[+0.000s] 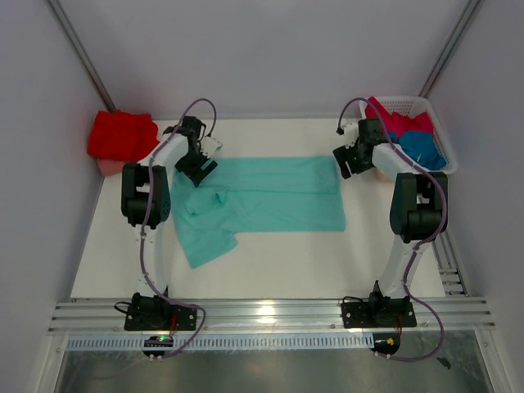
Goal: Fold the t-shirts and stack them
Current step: Fold the tshirt
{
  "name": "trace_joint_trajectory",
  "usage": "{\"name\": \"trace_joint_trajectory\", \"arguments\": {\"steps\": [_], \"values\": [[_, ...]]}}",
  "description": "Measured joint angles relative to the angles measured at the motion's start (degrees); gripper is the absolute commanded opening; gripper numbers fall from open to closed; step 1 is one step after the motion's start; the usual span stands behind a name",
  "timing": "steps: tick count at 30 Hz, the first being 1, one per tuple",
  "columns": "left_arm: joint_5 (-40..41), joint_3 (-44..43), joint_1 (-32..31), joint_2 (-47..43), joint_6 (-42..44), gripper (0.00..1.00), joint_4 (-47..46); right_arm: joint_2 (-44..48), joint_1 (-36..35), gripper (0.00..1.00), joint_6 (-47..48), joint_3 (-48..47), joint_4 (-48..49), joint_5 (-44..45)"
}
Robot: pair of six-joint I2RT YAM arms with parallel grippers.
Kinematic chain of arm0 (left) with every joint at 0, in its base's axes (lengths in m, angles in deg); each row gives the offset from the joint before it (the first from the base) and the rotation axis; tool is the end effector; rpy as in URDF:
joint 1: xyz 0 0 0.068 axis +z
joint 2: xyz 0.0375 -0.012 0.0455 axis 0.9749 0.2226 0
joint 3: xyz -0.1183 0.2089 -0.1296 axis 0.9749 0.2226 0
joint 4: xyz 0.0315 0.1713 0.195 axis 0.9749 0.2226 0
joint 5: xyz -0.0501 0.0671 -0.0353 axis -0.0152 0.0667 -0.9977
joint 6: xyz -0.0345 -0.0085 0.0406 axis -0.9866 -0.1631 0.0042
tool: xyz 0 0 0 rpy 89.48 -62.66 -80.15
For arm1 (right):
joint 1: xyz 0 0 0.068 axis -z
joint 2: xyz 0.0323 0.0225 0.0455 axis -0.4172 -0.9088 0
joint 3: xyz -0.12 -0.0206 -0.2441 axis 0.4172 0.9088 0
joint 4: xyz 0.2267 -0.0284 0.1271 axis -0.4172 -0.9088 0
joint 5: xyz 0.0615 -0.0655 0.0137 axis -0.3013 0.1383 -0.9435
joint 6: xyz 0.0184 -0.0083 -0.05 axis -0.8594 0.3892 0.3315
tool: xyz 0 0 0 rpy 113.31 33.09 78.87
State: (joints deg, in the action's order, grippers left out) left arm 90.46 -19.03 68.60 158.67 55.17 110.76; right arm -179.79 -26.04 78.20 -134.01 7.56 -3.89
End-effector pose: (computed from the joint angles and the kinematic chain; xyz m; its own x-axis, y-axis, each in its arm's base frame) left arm 0.4600 -0.0666 0.1675 -0.7414 0.6421 -0.1949 0.6113 0.7661 0.1984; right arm 0.4211 0.0127 0.1980 -0.7477 -0.4183 -0.5157 -0.3963 0.9043 -0.1589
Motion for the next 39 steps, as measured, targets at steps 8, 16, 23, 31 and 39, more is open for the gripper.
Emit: {"name": "trace_joint_trajectory", "arguments": {"steps": [8, 16, 23, 31, 39], "values": [[-1.62, 0.15, 0.55, -0.50, -1.42, 0.87, -0.33, 2.40, 0.28, 0.76, 0.20, 2.36, 2.29, -3.48], [-6.10, 0.96, -2.21, -3.69, -2.21, 0.88, -0.35, 3.87, 0.37, 0.76, 2.08, 3.48, 3.02, -7.69], [-10.03, 0.94, -6.19, -10.97, -3.28, 0.89, 0.81, 5.70, 0.39, 0.77, 5.01, 4.87, 2.12, -14.14], [-14.14, 3.54, -7.54, -19.96, -3.85, 0.90, 2.99, 10.54, 0.37, 0.77, 15.85, 7.37, -6.14, -25.14], [-15.08, 28.52, -7.48, -42.05, -0.39, 0.90, 5.84, 32.57, 0.33, 0.77, 24.61, 29.11, -4.02, -21.07]]}}
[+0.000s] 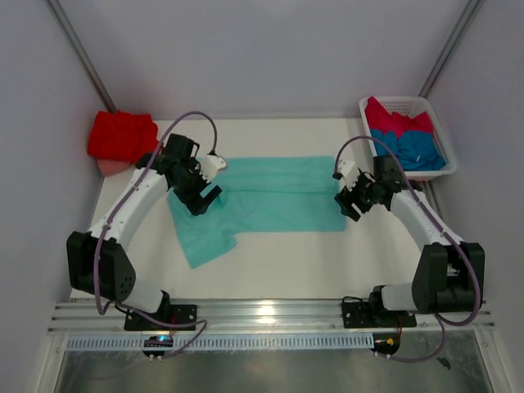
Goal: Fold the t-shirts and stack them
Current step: Fold the tshirt
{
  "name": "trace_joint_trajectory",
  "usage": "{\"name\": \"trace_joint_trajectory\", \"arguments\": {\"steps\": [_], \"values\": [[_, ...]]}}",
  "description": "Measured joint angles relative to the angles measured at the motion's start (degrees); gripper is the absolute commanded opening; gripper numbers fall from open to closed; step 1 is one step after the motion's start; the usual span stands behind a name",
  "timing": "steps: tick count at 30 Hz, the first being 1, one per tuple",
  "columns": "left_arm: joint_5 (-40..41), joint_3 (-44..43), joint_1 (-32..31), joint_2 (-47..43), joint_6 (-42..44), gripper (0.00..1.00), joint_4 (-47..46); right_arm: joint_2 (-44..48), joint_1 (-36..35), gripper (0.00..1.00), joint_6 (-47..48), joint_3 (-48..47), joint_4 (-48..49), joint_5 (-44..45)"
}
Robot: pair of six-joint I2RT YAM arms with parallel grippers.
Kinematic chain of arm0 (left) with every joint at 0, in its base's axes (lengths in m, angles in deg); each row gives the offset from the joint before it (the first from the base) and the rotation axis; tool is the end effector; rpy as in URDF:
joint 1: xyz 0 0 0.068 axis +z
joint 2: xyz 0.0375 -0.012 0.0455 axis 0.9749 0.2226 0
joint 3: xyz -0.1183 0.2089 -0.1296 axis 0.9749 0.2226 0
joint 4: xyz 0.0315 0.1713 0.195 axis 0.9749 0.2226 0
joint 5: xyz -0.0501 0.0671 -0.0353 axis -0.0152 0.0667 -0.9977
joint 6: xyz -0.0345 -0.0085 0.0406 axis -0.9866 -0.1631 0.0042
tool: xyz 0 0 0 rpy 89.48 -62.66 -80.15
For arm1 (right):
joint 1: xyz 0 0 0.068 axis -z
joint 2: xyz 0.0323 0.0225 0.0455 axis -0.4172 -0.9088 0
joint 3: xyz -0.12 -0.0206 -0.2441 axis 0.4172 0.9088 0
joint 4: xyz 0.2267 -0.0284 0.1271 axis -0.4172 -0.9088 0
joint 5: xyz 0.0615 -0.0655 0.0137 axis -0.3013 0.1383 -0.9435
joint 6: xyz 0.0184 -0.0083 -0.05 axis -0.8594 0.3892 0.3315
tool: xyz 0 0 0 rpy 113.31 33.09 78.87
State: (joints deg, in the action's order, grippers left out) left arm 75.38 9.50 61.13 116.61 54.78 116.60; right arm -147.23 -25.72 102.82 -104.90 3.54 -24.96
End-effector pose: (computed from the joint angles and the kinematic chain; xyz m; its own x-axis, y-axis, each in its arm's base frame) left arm 0.2885 -0.0899 0.2915 -0.5744 0.6959 -0.4309 0.7531 0.6556 0.0549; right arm 0.2747 0.0203 0.2302 -0.3848 -0.6823 -0.6215 -0.7947 0.5874 -0.1528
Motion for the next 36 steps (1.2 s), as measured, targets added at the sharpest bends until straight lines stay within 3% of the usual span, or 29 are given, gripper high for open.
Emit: {"name": "trace_joint_trajectory", "arguments": {"steps": [6, 16, 36], "values": [[-0.02, 14.95, -0.15, -11.37, 3.04, 0.90, 0.52, 7.30, 0.00, 0.77, 3.23, 8.04, 2.10, 2.64], [5.84, 30.86, -1.64, -18.62, 9.97, 0.91, -1.16, 4.52, 0.00, 0.77, 4.74, 10.40, 4.22, 4.17], [9.31, 33.44, -13.81, -17.81, 9.40, 0.90, -5.73, -3.87, -5.60, 0.78, 2.38, 10.08, 9.18, 5.73]]}}
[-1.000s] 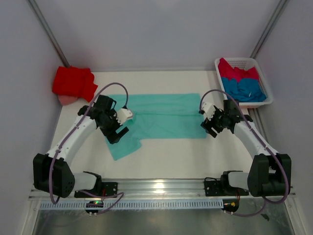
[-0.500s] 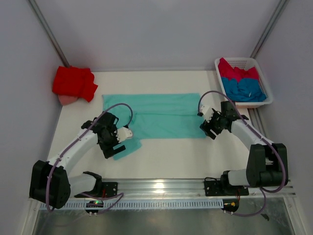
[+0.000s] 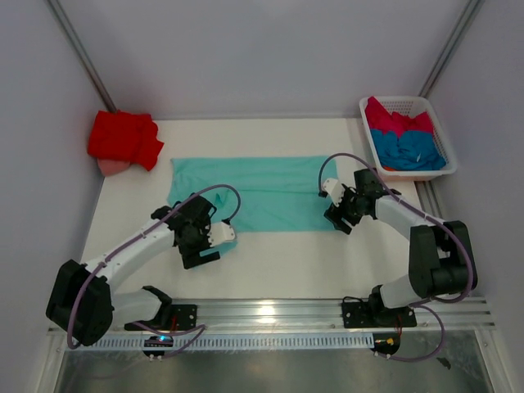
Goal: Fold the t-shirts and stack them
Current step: Fold the tshirt
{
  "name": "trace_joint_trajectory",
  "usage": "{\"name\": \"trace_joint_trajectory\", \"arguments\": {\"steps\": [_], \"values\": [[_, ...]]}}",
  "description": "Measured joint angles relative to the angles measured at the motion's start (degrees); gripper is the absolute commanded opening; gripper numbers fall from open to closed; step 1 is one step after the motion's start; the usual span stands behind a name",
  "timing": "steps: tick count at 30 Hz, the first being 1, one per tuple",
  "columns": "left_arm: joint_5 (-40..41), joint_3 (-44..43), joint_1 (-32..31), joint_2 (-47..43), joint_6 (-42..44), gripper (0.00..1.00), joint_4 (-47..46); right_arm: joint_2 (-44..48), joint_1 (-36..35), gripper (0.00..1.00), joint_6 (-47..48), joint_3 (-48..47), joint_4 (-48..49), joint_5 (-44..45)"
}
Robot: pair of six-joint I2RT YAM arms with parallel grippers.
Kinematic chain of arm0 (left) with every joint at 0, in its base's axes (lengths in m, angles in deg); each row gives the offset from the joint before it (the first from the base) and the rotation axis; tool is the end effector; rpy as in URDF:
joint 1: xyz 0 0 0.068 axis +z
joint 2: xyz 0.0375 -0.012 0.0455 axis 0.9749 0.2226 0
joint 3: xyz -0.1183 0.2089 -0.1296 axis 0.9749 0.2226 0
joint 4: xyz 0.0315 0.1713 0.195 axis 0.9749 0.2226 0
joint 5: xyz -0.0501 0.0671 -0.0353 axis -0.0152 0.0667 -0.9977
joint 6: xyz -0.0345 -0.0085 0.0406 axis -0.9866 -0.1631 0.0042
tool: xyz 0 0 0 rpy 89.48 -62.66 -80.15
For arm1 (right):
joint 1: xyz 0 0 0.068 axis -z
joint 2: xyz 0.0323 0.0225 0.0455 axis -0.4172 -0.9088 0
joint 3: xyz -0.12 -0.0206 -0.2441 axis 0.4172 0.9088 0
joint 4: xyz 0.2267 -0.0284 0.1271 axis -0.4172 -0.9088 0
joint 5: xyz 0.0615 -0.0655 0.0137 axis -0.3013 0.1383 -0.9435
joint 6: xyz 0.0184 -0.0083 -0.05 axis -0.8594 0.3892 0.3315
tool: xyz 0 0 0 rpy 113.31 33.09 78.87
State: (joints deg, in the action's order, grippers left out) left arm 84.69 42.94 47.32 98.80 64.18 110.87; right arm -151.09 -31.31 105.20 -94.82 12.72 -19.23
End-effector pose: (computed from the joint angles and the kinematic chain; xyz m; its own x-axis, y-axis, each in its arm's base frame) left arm 0.1721 -0.0999 0.2000 -0.3105 0.9300 -0.1966 0.9322 0.3384 0.1285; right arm 0.2624 0.0426 0.1694 -0.3594 -0.7758 -0.5186 -0.8488 0.5027 -0.1637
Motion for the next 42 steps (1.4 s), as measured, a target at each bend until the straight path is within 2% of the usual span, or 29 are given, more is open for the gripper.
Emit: {"name": "trace_joint_trajectory", "arguments": {"steps": [10, 17, 25, 30, 37, 42], "values": [[4.31, 2.82, -1.64, 0.07, 1.29, 0.90, 0.15, -1.77, -0.87, 0.78, -0.87, -1.22, 0.92, 1.05], [4.09, 3.39, -2.47, -1.88, 1.07, 0.89, 1.62, -2.51, -0.90, 0.78, -1.51, -1.57, 1.18, 1.92], [-1.53, -0.15, -3.43, -6.95, -2.95, 0.87, 5.57, -5.99, -0.90, 0.78, -3.39, -6.08, 1.31, 1.53], [-5.11, -0.83, -3.48, -6.47, -3.69, 0.84, 6.71, -7.69, -0.90, 0.78, -4.81, -8.83, 1.01, 1.40], [-4.22, 0.98, -7.39, -5.40, -3.65, 0.84, 7.54, -7.72, -0.90, 0.77, -6.01, -9.75, 0.87, 1.40], [-2.82, 2.97, -7.72, -5.42, -3.67, 0.84, 6.88, -7.72, -0.90, 0.78, -6.97, -9.75, 1.01, 1.38]]}}
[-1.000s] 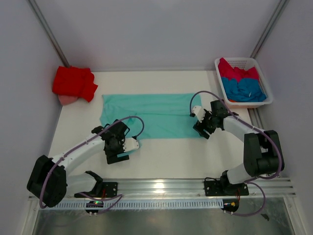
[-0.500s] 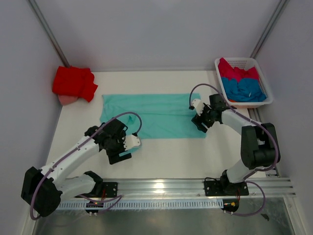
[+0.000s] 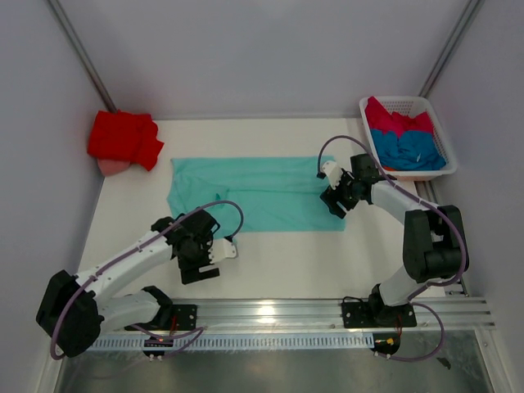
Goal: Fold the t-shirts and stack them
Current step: Fold the tshirt
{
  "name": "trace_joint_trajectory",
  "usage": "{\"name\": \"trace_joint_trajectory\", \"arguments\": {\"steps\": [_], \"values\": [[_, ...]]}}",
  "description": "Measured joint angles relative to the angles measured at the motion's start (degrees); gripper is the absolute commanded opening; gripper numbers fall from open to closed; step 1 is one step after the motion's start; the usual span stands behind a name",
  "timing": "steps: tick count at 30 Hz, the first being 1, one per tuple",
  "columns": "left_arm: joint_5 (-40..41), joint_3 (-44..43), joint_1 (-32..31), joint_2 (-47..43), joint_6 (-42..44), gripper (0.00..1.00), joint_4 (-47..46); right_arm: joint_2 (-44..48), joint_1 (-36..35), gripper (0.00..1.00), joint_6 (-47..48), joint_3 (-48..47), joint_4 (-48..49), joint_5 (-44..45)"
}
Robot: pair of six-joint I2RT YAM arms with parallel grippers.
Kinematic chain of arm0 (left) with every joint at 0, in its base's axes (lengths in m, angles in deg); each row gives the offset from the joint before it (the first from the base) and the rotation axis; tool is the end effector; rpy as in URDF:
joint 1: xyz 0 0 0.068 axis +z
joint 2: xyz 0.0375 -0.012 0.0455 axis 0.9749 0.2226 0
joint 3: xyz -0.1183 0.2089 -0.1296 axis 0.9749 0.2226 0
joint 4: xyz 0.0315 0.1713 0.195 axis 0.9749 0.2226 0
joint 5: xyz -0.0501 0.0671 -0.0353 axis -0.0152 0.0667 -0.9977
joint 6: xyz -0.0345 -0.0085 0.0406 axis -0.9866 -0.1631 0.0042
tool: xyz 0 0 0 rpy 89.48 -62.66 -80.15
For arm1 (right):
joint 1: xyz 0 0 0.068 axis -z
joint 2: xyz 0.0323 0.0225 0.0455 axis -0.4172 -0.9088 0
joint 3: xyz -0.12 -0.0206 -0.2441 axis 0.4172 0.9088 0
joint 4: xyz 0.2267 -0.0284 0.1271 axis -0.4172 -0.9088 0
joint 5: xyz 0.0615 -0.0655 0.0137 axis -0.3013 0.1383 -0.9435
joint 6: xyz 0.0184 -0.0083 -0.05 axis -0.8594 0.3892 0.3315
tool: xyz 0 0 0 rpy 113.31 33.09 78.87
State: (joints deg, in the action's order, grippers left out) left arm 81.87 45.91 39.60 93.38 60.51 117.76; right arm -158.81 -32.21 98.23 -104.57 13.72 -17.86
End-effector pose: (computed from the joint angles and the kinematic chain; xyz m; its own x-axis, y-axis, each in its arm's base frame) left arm 0.1329 -0.1057 0.1992 -0.2525 0.9519 -0.1734 0.9647 0.2615 0.0307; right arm 0.3059 0.0517 0.1816 -0.4269 -0.7187 -0.5489 -0.7945 0.5879 -0.1519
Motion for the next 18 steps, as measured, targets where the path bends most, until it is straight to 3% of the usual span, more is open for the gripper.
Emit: {"name": "trace_joint_trajectory", "arguments": {"steps": [13, 18], "values": [[3.37, 4.55, -0.02, 3.91, 0.00, 0.83, -7.63, 0.04, 0.00, 0.78, -0.52, 1.64, 0.92, 0.02], [3.52, 4.55, -0.02, 5.88, -0.02, 0.79, -9.57, 0.17, 0.00, 0.78, -0.35, 2.38, 1.05, 0.02]]}}
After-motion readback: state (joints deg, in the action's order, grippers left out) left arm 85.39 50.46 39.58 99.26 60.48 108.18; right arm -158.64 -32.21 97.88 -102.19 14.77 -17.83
